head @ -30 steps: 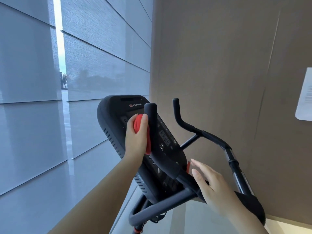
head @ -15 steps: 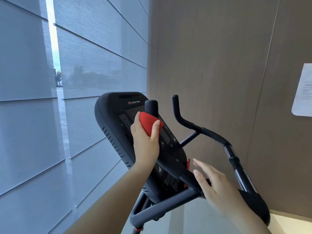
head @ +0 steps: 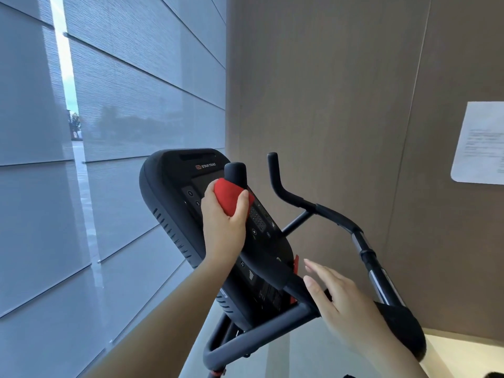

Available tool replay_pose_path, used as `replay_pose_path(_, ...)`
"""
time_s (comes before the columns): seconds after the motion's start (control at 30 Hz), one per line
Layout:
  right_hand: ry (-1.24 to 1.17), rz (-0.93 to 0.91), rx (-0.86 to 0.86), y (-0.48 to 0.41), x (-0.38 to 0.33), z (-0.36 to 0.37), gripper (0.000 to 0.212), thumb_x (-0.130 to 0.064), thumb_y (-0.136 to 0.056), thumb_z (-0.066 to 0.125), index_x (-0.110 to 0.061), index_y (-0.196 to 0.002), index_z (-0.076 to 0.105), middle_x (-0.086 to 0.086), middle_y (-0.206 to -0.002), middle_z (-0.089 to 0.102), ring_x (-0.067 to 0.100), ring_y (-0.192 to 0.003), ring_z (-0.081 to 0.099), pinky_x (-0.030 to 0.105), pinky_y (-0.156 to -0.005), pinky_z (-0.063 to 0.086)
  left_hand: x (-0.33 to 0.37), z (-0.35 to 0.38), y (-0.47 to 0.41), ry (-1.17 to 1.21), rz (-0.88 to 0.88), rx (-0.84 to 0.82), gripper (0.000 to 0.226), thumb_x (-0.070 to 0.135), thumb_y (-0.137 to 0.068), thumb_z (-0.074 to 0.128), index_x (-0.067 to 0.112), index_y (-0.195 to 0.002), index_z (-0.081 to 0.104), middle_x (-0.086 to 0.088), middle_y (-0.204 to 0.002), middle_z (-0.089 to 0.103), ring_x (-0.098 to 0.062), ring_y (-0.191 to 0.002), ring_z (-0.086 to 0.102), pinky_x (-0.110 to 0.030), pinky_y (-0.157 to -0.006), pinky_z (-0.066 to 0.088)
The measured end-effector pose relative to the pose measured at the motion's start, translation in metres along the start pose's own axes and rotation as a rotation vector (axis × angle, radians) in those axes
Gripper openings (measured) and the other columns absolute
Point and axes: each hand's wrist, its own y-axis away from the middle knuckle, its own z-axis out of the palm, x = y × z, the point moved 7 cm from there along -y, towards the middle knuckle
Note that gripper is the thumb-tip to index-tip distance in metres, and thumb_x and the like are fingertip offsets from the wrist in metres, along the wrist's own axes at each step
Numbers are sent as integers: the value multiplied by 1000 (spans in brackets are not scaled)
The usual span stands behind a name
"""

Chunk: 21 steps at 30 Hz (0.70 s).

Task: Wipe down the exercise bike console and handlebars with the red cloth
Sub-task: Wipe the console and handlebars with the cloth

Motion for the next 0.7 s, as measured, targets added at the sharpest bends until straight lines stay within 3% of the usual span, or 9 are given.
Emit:
replay_pose_path(0.1, 11, -3, -7, 0, 0, 1, 67, -69, -83, 15, -37, -139, 34, -30, -131, 41, -18, -115, 31, 7, -92, 28, -5, -2, 3, 11, -16, -28, 43, 46, -83, 60, 34, -121, 43, 11, -115, 51, -2, -103, 51, -13, -79, 37)
replay_pose_path(0.3, 31, -12, -15, 1, -3, -1, 69, -70, -81, 12, -38, -137, 37, -27, -132, 45, -18, -113, 34, 3, -85, 29, 6, 2, -23, 45, -59, -62, 53, 54, -80, 60, 32, -125, 42, 5, -117, 54, -15, -104, 57, -27, -86, 46)
replay_pose_path(0.5, 40, -30, -12, 1, -6, -1, 71, -69, -81, 10, -36, -138, 36, -24, -137, 43, -7, -124, 37, 12, -94, 33, -10, -4, 15, 13, -31, -85, 35, 45, -86, 57, 41, -116, 40, 16, -110, 52, 5, -99, 51, -11, -78, 41)
replay_pose_path(0.63, 42, -39, -12, 2, -6, -2, 71, -68, -81, 11, -34, -138, 37, -21, -137, 44, -4, -125, 39, 14, -94, 35, -26, -2, 38, -1, -131, -76, 42, 44, -87, 57, 33, -123, 38, 4, -118, 49, -15, -108, 52, -38, -91, 48)
replay_pose_path(0.7, 36, -54, -17, 3, -6, -2, 69, -67, -83, 12, -34, -137, 38, -21, -137, 46, -4, -124, 40, 14, -95, 36, -26, -1, 38, 4, -183, -48, 45, 46, -87, 57, 31, -124, 37, 3, -120, 48, -18, -110, 51, -38, -92, 47)
